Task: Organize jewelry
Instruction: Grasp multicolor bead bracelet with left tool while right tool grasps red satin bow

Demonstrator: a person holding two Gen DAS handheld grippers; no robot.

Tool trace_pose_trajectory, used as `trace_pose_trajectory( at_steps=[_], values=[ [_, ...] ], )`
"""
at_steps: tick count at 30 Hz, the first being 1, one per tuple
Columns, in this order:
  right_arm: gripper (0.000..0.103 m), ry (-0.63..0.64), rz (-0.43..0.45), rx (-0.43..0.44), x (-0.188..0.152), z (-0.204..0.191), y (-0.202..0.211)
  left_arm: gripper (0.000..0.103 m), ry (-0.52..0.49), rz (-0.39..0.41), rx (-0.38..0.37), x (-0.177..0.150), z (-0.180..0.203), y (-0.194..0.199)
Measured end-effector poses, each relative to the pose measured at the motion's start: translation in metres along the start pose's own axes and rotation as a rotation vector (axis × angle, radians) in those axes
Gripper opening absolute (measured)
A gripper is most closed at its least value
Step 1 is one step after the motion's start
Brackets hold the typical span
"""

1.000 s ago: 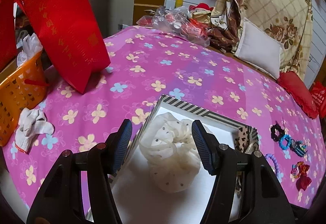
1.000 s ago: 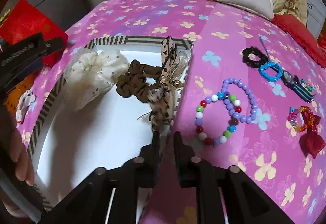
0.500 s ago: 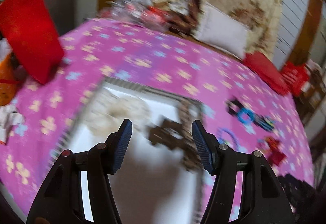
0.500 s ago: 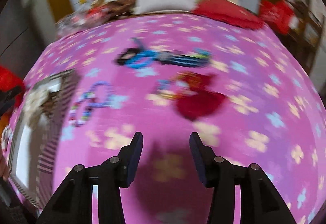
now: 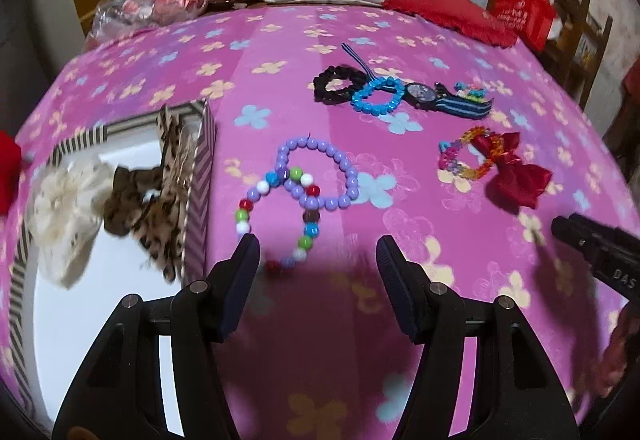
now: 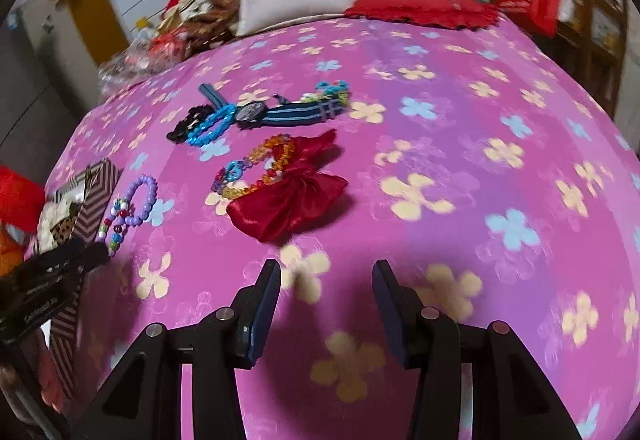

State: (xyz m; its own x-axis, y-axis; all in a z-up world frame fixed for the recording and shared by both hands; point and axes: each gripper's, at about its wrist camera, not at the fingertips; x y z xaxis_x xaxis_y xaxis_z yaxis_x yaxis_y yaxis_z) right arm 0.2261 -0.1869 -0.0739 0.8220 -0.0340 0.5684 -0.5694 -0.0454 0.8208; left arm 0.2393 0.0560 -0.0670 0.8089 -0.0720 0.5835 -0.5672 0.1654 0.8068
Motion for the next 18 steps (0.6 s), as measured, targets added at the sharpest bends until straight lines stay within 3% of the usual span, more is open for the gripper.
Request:
trace_pose_trajectory(
  at_steps=[6, 12, 13, 15, 16, 18],
  values=[
    [0.046, -0.011, -0.013, 0.068, 0.017, 0.0, -0.019, 0.061, 0.09, -0.054, -0.008, 0.012, -0.018, -0.02],
    [0.047, -0.032, -0.028, 0.084, 0.029, -0.002, -0.036, 0.059, 0.052, -0.109, -0.017, 0.009, -0.009, -0.033],
    [0.047, -0.034, -0.032, 0.084, 0.03, -0.003, -0.039, 0.054, 0.028, -0.099, 0.016, 0.007, -0.005, -0.034],
    [0.047, -0.032, -0.018, 0.07, 0.031, -0.005, -0.04, 0.021, 0.009, -0.08, 0.001, 0.004, 0.001, -0.031],
    [0.047, -0.029, -0.013, 0.063, 0.031, -0.006, -0.04, 0.012, 0.003, -0.082, -0.001, 0.004, 0.003, -0.03],
    [0.043, -0.025, -0.007, 0.053, 0.031, -0.007, -0.04, 0.008, 0.001, -0.085, -0.008, 0.003, 0.005, -0.029]
  ],
)
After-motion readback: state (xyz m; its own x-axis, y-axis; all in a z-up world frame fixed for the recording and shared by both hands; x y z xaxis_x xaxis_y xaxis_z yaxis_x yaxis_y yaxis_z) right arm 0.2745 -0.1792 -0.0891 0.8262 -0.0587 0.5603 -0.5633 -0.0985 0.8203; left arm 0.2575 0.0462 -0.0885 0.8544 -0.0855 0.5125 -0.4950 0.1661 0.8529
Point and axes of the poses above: each gripper's, at about its wrist camera, not at the fingertips, and y roughly against the way its jaws point, z to its right, x to its top, and after that the axes turned 6 degrees about -x, right-handed
